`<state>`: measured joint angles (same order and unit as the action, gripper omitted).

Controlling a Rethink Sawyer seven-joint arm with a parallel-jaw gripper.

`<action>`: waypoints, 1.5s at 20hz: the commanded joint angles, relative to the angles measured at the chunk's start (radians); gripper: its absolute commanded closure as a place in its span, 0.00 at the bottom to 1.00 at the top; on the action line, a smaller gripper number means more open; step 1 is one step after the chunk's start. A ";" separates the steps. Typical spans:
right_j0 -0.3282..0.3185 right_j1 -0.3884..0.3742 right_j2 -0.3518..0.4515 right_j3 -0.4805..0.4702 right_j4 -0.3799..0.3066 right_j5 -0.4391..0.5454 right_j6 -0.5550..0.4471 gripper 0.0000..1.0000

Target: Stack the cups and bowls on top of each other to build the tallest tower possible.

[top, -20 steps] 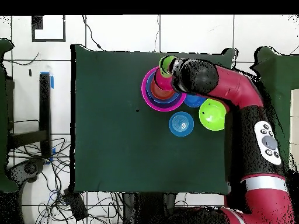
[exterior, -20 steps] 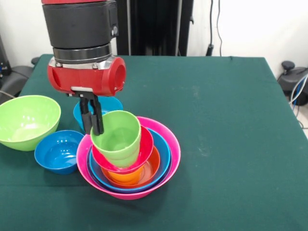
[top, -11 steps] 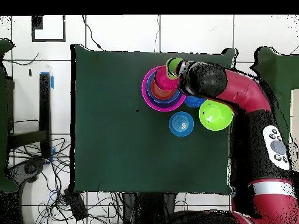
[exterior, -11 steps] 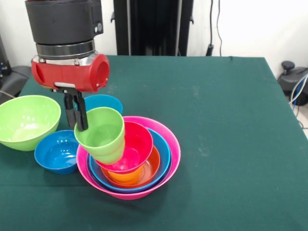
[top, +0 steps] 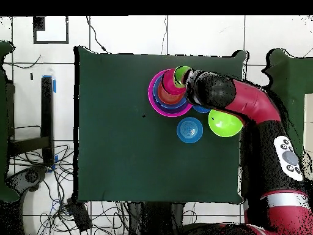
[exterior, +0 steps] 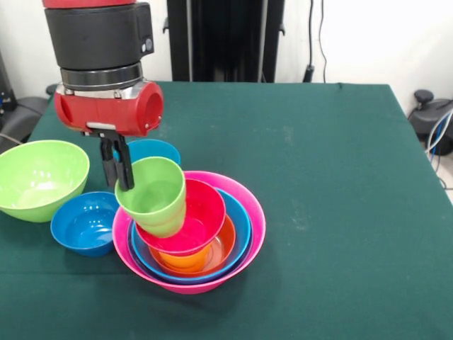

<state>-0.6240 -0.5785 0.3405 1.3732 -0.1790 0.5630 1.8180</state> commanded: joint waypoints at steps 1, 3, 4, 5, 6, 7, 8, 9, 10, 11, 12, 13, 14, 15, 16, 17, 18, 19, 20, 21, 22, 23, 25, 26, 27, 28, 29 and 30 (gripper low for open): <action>0.010 0.025 0.088 0.132 -0.058 -0.082 -0.043 1.00; 0.010 0.026 0.091 0.136 -0.055 -0.085 -0.040 1.00; 0.010 0.027 0.092 0.139 -0.054 -0.088 -0.037 1.00; 0.009 0.028 0.094 0.140 -0.053 -0.090 -0.037 1.00; 0.008 0.030 0.096 0.141 -0.051 -0.091 -0.037 1.00; 0.006 0.031 0.099 0.143 -0.050 -0.093 -0.037 1.00; 0.007 0.032 0.100 0.142 -0.050 -0.093 -0.037 1.00; 0.006 0.033 0.103 0.144 -0.050 -0.097 -0.036 1.00; 0.006 0.035 0.103 0.144 -0.050 -0.097 -0.035 1.00; 0.004 0.037 0.106 0.146 -0.052 -0.102 -0.034 1.00; 0.004 0.039 0.107 0.144 -0.053 -0.102 -0.034 1.00; 0.001 0.041 0.110 0.143 -0.055 -0.102 -0.037 1.00; 0.000 0.043 0.111 0.141 -0.057 -0.101 -0.038 1.00; -0.001 0.043 0.112 0.140 -0.059 -0.101 -0.039 1.00; -0.003 0.044 0.113 0.140 -0.060 -0.101 -0.040 1.00; -0.004 0.045 0.114 0.138 -0.061 -0.101 -0.042 1.00; -0.006 0.045 0.115 0.138 -0.063 -0.101 -0.045 1.00; -0.008 0.047 0.116 0.137 -0.064 -0.101 -0.047 1.00; -0.010 0.049 0.118 0.136 -0.065 -0.102 -0.048 1.00; -0.011 0.051 0.119 0.134 -0.066 -0.103 -0.049 1.00; -0.012 0.056 0.120 0.132 -0.069 -0.109 -0.050 1.00; -0.014 0.062 0.122 0.128 -0.072 -0.113 -0.052 1.00; -0.017 0.070 0.125 0.120 -0.075 -0.117 -0.056 1.00; -0.018 0.073 0.126 0.117 -0.076 -0.117 -0.057 1.00; -0.020 0.080 0.127 0.108 -0.079 -0.118 -0.062 1.00; -0.022 0.081 0.127 0.106 -0.082 -0.118 -0.063 1.00; -0.022 0.079 0.127 0.106 -0.083 -0.117 -0.064 1.00; -0.023 0.078 0.126 0.105 -0.084 -0.115 -0.066 1.00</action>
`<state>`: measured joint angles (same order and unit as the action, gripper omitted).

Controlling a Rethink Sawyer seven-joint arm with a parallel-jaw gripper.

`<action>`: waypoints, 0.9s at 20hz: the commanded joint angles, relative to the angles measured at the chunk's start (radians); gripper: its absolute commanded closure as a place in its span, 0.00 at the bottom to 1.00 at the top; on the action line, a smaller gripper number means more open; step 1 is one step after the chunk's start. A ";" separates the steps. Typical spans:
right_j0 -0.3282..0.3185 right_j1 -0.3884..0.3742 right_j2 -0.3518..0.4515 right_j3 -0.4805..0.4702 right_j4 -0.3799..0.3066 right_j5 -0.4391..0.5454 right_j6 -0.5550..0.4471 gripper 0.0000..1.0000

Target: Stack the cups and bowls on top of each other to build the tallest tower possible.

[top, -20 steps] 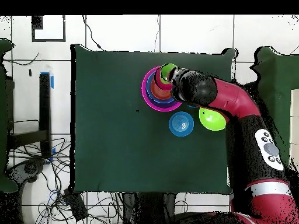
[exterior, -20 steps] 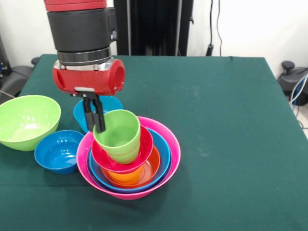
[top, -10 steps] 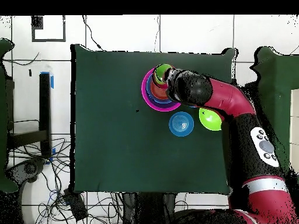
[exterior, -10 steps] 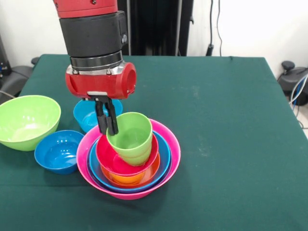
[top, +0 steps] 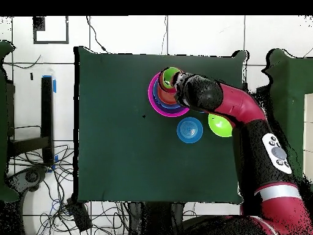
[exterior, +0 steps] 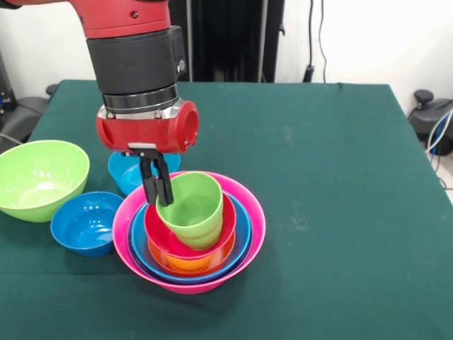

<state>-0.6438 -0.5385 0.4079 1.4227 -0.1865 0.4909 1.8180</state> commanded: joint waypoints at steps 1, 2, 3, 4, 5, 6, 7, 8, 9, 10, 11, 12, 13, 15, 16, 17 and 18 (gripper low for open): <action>-0.003 0.036 0.058 0.055 -0.077 -0.042 -0.066 1.00; -0.004 0.034 0.057 0.054 -0.078 -0.040 -0.067 1.00; -0.003 0.033 0.055 0.053 -0.078 -0.038 -0.068 1.00; -0.003 0.030 0.053 0.050 -0.080 -0.036 -0.071 1.00; -0.004 0.030 0.052 0.048 -0.081 -0.034 -0.073 1.00; -0.005 0.028 0.051 0.044 -0.082 -0.028 -0.078 1.00; -0.007 0.027 0.050 0.040 -0.083 -0.023 -0.082 1.00; -0.008 0.023 0.050 0.036 -0.083 -0.014 -0.089 1.00; -0.009 0.021 0.050 0.032 -0.083 -0.007 -0.093 1.00; -0.010 0.017 0.049 0.031 -0.083 0.000 -0.096 1.00; -0.008 0.019 0.049 0.021 -0.081 0.008 -0.099 1.00; -0.008 0.018 0.048 0.021 -0.081 0.009 -0.099 1.00; -0.008 0.018 0.048 0.020 -0.081 0.010 -0.098 1.00; -0.011 0.015 0.047 0.041 -0.086 -0.008 -0.092 1.00; -0.011 0.015 0.047 0.046 -0.088 -0.014 -0.091 1.00; -0.012 0.013 0.048 0.050 -0.094 -0.029 -0.090 1.00; -0.013 0.012 0.048 0.053 -0.100 -0.044 -0.090 1.00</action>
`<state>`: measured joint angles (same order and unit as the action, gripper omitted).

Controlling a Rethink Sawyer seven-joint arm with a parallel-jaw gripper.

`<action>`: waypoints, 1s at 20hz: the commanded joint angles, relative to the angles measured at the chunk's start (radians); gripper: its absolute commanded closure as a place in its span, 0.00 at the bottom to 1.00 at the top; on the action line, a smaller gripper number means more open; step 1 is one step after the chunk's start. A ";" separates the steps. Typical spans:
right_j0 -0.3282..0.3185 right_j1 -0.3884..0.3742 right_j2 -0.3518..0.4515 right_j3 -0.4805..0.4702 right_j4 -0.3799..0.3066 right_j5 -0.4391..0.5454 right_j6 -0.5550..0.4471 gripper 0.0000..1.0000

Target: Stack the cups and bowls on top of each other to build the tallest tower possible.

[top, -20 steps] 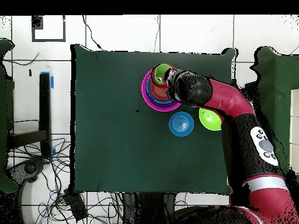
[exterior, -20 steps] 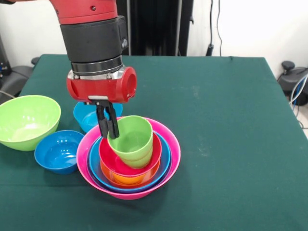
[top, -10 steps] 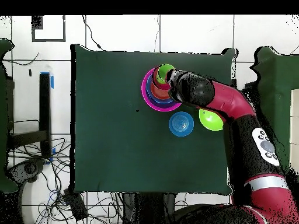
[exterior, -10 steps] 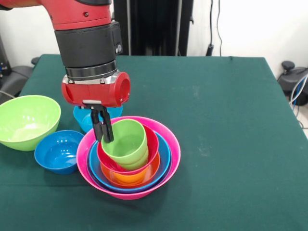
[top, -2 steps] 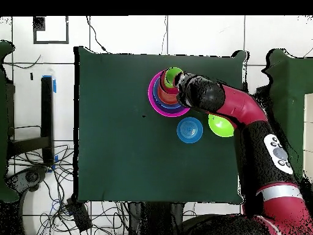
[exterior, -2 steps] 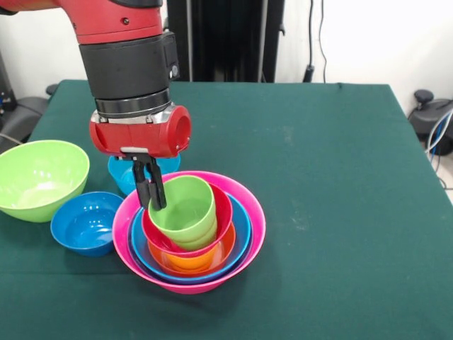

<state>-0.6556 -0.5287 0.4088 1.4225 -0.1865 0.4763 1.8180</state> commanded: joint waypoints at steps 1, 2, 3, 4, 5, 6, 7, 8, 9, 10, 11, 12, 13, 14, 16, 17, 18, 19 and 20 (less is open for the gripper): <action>-0.002 0.000 0.048 0.057 -0.106 -0.044 -0.090 0.00; 0.004 -0.001 0.042 0.051 -0.104 -0.036 -0.085 0.00; 0.009 -0.001 0.036 0.046 -0.102 -0.029 -0.081 0.00; 0.014 -0.002 0.030 0.041 -0.101 -0.021 -0.077 0.00; 0.015 -0.005 0.029 0.042 -0.099 -0.019 -0.074 0.00; 0.015 -0.008 0.027 0.042 -0.097 -0.017 -0.072 0.00; 0.014 -0.010 0.028 0.046 -0.094 -0.015 -0.070 0.00; 0.013 -0.010 0.029 0.047 -0.094 -0.015 -0.070 0.00; 0.013 -0.011 0.029 0.049 -0.093 -0.014 -0.070 0.00; 0.013 -0.012 0.030 0.050 -0.092 -0.014 -0.069 0.00; 0.012 -0.008 0.031 0.052 -0.093 -0.018 -0.068 0.00; 0.012 -0.006 0.032 0.050 -0.092 -0.017 -0.070 0.00; 0.011 -0.004 0.034 0.048 -0.092 -0.015 -0.073 0.00; 0.011 -0.007 0.035 0.048 -0.091 -0.011 -0.074 0.00; 0.011 -0.016 0.034 0.053 -0.088 -0.003 -0.074 0.00; 0.010 -0.021 0.034 0.057 -0.087 0.000 -0.073 0.00; 0.011 -0.036 0.033 0.063 -0.082 0.013 -0.073 0.00; 0.012 -0.049 0.031 0.066 -0.079 0.025 -0.073 0.00; 0.010 -0.084 0.028 0.089 -0.074 0.043 -0.073 0.00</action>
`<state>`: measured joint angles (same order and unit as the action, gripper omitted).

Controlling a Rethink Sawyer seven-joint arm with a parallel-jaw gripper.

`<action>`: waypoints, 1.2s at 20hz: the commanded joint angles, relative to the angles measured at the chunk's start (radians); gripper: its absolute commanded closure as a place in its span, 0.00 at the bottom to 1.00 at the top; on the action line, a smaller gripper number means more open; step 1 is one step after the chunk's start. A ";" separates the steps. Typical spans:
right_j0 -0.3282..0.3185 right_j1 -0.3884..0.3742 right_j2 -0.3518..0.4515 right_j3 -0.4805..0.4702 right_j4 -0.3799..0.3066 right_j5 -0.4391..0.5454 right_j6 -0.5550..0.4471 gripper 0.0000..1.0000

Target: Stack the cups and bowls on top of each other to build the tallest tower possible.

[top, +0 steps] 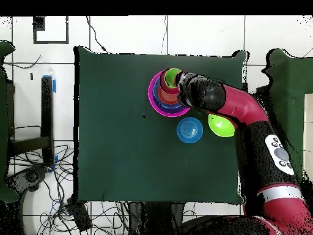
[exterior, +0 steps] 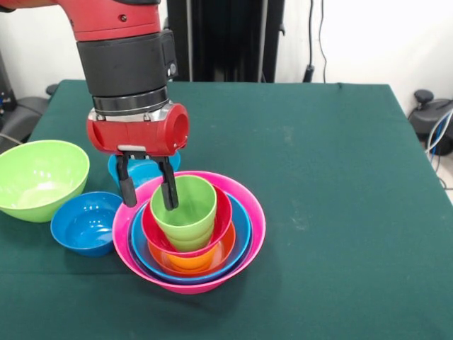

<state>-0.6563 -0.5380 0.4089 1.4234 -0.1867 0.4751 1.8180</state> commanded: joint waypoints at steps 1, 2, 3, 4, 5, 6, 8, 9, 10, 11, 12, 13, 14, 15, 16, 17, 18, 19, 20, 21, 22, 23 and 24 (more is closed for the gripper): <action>0.010 -0.092 0.027 0.095 -0.070 0.057 -0.075 0.00; 0.011 -0.121 0.022 0.101 -0.063 0.086 -0.077 0.00; 0.010 -0.137 0.021 0.107 -0.058 0.099 -0.078 0.00; 0.011 -0.162 0.017 0.116 -0.050 0.122 -0.077 0.00; 0.012 -0.175 0.015 0.121 -0.046 0.135 -0.076 0.00; 0.012 -0.195 0.016 0.128 -0.038 0.155 -0.076 0.00; 0.012 -0.200 0.017 0.129 -0.035 0.166 -0.076 0.00; 0.011 -0.202 0.018 0.129 -0.033 0.172 -0.076 0.00; 0.010 -0.214 0.022 0.135 -0.029 0.182 -0.075 0.00; 0.009 -0.222 0.025 0.141 -0.025 0.187 -0.075 0.00; 0.009 -0.236 0.026 0.147 -0.020 0.202 -0.075 0.00; 0.008 -0.246 0.028 0.154 -0.017 0.207 -0.073 0.00; 0.007 -0.264 0.029 0.169 -0.010 0.215 -0.070 0.00; 0.005 -0.279 0.032 0.181 -0.005 0.220 -0.068 0.00; 0.003 -0.293 0.034 0.194 0.000 0.224 -0.066 0.00; 0.002 -0.296 0.036 0.197 0.002 0.227 -0.065 0.00; 0.001 -0.299 0.038 0.199 0.003 0.229 -0.064 0.00; 0.000 -0.301 0.039 0.201 0.004 0.232 -0.064 0.00; -0.006 -0.334 0.047 0.239 0.019 0.227 -0.060 0.00; -0.008 -0.342 0.049 0.250 0.022 0.225 -0.058 0.00; -0.011 -0.353 0.052 0.265 0.027 0.218 -0.058 0.00; -0.014 -0.363 0.055 0.280 0.031 0.212 -0.057 0.00; -0.016 -0.369 0.056 0.290 0.032 0.205 -0.057 0.00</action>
<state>-0.6684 -0.8605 0.4125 1.5260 -0.1587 0.5865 1.8180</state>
